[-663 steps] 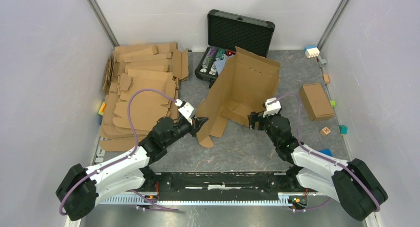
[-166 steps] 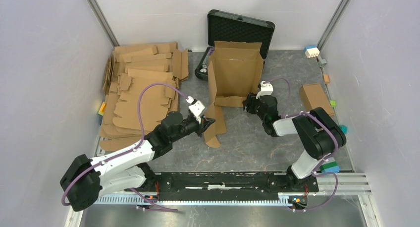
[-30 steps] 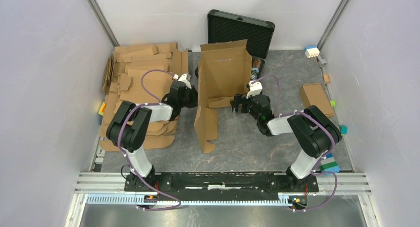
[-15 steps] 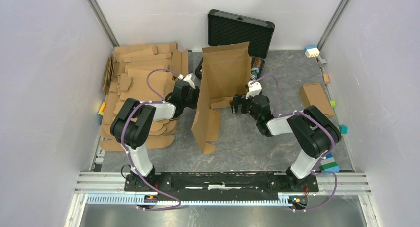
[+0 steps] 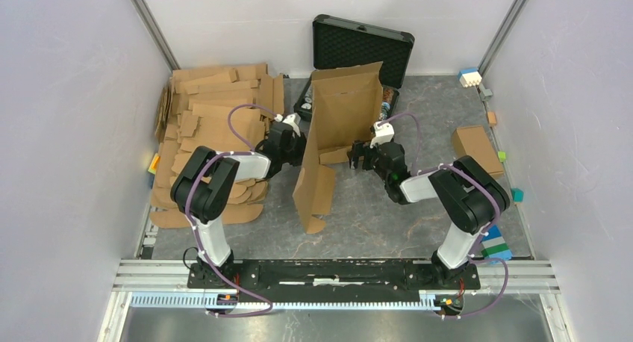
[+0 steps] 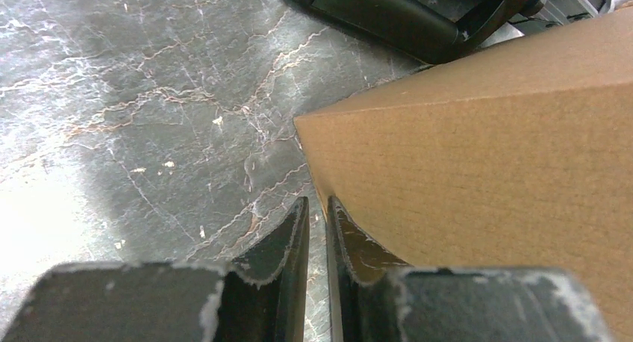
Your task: Fold the paper box
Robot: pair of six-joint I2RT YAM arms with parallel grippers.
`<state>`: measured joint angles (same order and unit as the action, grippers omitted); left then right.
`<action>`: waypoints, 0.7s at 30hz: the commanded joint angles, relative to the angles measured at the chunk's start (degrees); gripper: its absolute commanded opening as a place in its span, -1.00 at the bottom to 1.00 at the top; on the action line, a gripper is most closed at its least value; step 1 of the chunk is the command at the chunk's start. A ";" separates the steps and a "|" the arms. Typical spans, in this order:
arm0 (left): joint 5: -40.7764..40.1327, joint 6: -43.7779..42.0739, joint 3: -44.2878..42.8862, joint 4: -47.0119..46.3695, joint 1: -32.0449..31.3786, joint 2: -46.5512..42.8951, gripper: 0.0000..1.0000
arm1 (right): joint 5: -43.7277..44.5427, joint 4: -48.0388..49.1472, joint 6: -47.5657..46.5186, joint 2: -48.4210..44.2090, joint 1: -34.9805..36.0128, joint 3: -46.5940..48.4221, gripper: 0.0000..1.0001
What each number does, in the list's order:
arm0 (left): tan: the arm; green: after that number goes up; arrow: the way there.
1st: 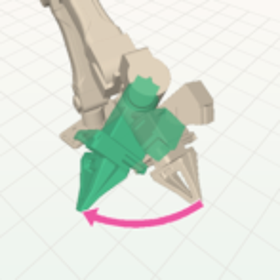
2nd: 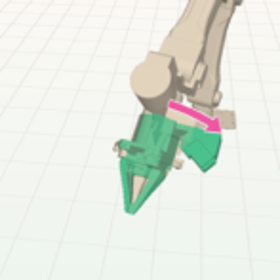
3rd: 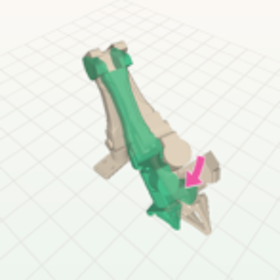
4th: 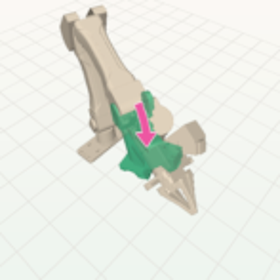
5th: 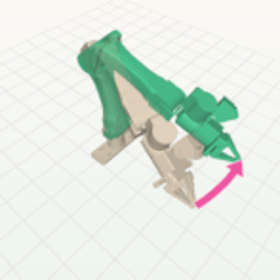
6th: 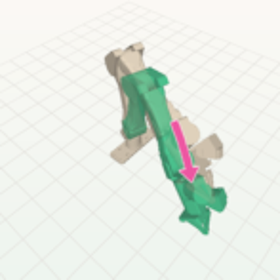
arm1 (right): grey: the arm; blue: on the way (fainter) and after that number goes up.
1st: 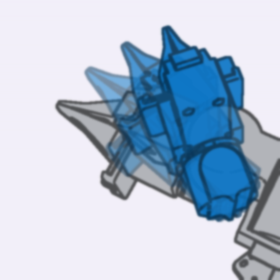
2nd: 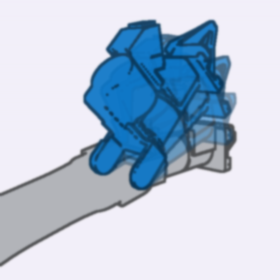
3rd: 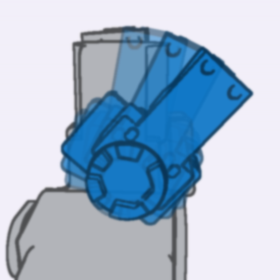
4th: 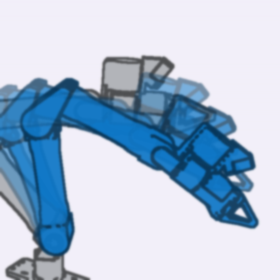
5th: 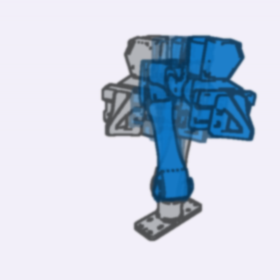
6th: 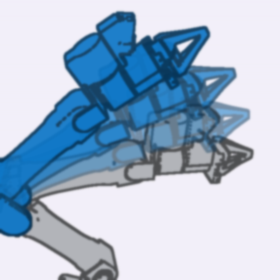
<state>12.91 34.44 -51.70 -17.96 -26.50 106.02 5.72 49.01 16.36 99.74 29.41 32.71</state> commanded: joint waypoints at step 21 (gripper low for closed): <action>0.69 -4.79 -3.93 4.12 -2.45 -0.68 -0.57 | 17.56 -21.87 2.44 9.51 3.99 15.63 0.64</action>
<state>12.10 31.99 -53.56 -13.10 -27.66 106.04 20.32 35.59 17.08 105.82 32.86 44.42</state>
